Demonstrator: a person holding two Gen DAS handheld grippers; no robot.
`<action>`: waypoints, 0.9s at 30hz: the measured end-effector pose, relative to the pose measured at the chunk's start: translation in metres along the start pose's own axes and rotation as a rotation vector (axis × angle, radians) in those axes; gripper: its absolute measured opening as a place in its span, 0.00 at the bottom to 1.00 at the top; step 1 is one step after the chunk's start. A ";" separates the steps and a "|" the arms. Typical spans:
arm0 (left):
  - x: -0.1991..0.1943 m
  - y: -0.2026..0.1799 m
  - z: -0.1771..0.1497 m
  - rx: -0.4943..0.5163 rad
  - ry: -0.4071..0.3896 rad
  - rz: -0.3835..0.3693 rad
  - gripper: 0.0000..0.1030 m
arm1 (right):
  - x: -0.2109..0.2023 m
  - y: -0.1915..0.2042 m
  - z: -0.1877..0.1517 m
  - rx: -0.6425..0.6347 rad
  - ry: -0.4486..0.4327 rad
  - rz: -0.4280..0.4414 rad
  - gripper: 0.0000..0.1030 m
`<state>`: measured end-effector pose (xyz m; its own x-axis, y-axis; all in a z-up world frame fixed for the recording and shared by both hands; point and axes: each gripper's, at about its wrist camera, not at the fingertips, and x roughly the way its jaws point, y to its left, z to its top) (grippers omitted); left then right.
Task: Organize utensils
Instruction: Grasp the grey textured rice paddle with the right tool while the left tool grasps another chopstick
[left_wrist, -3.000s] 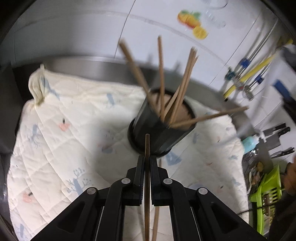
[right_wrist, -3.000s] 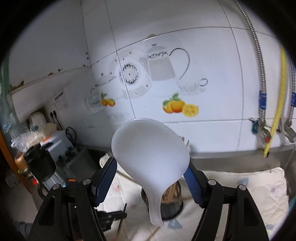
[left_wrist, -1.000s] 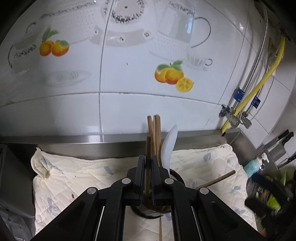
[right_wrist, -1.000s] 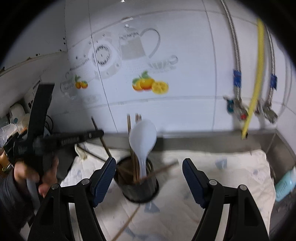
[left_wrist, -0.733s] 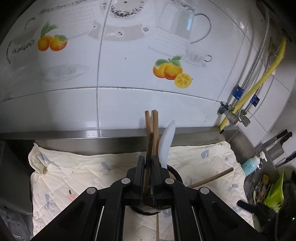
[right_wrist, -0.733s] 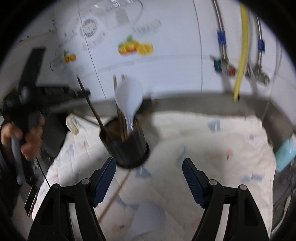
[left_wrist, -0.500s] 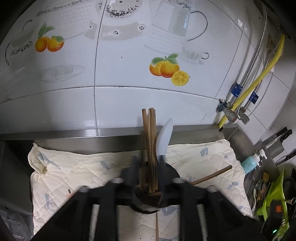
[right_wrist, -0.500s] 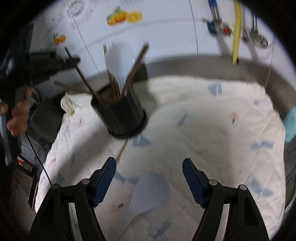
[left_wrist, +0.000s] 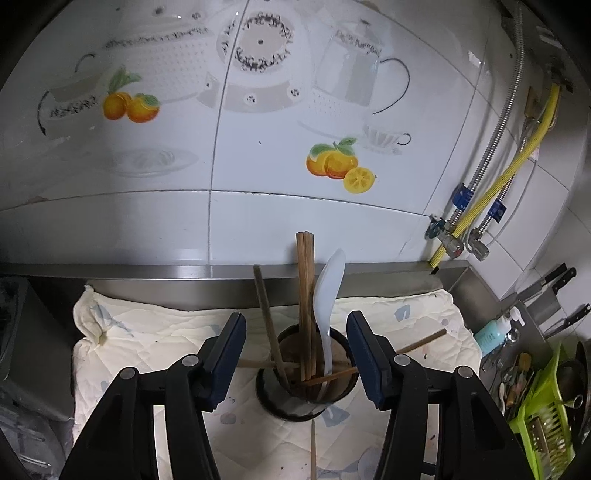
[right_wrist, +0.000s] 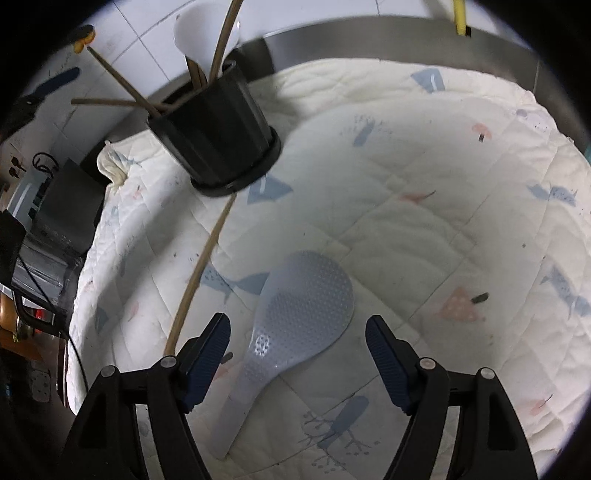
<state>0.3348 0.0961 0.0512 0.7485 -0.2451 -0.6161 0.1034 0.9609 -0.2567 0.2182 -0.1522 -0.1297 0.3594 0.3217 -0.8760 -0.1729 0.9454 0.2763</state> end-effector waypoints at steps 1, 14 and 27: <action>-0.004 0.000 -0.002 0.003 0.001 -0.005 0.59 | 0.002 0.001 -0.001 -0.001 -0.001 -0.014 0.81; -0.022 0.008 -0.054 0.050 0.108 -0.018 0.59 | 0.019 0.014 0.006 -0.069 0.000 -0.105 0.86; 0.033 0.007 -0.121 0.059 0.301 -0.062 0.59 | 0.026 0.026 0.004 -0.175 0.019 -0.213 0.75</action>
<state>0.2808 0.0794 -0.0615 0.5125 -0.3223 -0.7959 0.1877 0.9465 -0.2625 0.2269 -0.1188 -0.1430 0.3873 0.1137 -0.9149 -0.2515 0.9677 0.0137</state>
